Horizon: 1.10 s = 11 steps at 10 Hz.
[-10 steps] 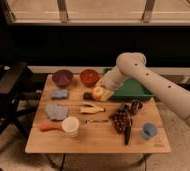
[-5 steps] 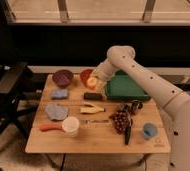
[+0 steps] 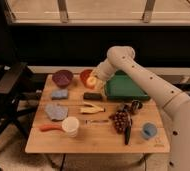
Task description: Place apple in red bowl
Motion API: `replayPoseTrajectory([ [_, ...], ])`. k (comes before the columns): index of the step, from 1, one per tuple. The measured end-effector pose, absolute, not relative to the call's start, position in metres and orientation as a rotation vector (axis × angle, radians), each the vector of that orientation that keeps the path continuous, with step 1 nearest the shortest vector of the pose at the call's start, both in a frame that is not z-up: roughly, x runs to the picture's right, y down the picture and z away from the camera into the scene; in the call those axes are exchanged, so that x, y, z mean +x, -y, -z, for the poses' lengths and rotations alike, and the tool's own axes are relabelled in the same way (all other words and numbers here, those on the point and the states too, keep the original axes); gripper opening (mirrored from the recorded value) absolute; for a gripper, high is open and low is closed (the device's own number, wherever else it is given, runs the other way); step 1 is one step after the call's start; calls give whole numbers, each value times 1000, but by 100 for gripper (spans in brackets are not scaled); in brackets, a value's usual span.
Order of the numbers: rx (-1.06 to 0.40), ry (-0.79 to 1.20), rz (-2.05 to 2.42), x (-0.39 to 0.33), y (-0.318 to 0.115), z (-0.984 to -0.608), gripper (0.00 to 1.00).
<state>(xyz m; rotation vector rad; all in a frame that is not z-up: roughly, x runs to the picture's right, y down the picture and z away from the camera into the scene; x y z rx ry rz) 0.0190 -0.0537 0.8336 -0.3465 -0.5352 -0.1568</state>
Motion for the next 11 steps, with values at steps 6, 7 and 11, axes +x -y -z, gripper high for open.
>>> replayPoseTrajectory([
  [6, -245, 495, 140, -13, 118, -908, 0],
  [7, -240, 487, 117, -10, 123, -921, 0],
  [11, -219, 469, 62, -3, 135, -962, 22],
])
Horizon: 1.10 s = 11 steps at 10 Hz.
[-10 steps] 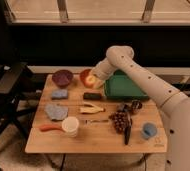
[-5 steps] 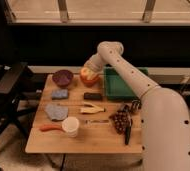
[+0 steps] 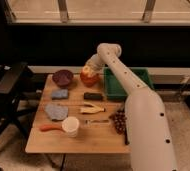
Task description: Place apple in red bowl
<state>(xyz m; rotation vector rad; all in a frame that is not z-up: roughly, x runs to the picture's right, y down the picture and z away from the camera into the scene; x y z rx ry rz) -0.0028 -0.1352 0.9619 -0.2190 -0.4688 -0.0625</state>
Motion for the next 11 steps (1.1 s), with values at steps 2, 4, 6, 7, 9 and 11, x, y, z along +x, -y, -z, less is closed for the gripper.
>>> replayPoseTrajectory([
  [2, -216, 474, 45, 1, 136, -971, 43],
  [4, -214, 471, 33, 8, 132, -973, 64],
  [6, -221, 483, 12, 15, 128, -972, 79],
  [7, -222, 484, 10, 17, 127, -971, 80],
  [9, -221, 486, 13, 16, 127, -971, 80],
  [11, -222, 487, 15, 14, 127, -971, 80],
])
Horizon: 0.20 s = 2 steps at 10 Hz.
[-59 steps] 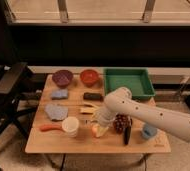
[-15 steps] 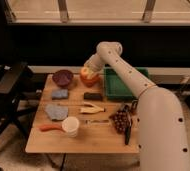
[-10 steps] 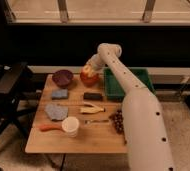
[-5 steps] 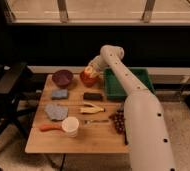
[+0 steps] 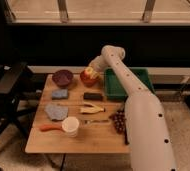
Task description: Place apple in red bowl
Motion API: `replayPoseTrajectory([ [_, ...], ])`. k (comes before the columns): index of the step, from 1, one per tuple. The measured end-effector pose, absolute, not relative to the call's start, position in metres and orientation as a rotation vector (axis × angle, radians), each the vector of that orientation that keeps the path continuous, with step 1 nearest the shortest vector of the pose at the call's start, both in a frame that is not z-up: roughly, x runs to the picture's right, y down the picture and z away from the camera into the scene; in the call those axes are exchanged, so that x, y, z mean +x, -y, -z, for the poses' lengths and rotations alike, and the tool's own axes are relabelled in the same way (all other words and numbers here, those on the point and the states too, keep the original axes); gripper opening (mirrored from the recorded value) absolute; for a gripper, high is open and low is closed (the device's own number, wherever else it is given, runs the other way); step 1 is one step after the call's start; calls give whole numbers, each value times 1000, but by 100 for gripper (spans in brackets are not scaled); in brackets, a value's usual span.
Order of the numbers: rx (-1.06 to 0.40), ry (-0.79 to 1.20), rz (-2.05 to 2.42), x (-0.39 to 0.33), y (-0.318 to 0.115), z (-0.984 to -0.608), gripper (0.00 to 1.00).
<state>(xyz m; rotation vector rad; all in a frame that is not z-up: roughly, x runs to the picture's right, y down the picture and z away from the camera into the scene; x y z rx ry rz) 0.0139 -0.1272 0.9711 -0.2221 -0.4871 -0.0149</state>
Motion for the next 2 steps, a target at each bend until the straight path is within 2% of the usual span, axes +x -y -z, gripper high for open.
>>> replayPoseTrajectory([
  [2, -222, 486, 12, 16, 127, -971, 80],
])
